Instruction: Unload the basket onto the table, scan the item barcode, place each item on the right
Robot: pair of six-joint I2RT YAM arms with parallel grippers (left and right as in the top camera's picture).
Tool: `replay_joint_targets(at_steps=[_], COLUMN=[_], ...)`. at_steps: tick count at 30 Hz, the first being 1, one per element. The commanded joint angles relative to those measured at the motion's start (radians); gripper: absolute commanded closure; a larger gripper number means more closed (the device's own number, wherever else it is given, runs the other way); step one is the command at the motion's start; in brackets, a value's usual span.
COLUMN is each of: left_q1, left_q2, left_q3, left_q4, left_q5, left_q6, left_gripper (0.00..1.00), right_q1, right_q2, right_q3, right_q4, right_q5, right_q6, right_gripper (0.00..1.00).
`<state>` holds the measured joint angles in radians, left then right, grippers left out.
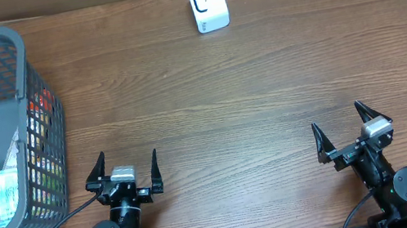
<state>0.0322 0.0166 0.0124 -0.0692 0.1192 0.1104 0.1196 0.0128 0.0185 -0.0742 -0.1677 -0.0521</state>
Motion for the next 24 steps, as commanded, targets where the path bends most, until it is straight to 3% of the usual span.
replay_joint_targets(at_steps=[1,6,24], left_q1=[-0.007,-0.007,-0.006], left_q2=[-0.012,-0.012,-0.012], left_q3=[-0.008,-0.008,0.000], left_q4=[0.002,0.003,0.044], left_q5=[-0.010,-0.007,-0.007], left_q6=[-0.023,-0.098,-0.100], left_gripper=[0.00,0.00,0.00], right_q1=[0.005,0.005,0.005], right_q2=[-0.010,-0.010,-0.010], right_q3=[-0.011,-0.011,-0.011], right_q4=[0.005,0.005,0.005], right_q5=[0.010,0.010,0.010], right_q6=[-0.001,-0.001,-0.002], right_gripper=[0.00,0.00,0.00])
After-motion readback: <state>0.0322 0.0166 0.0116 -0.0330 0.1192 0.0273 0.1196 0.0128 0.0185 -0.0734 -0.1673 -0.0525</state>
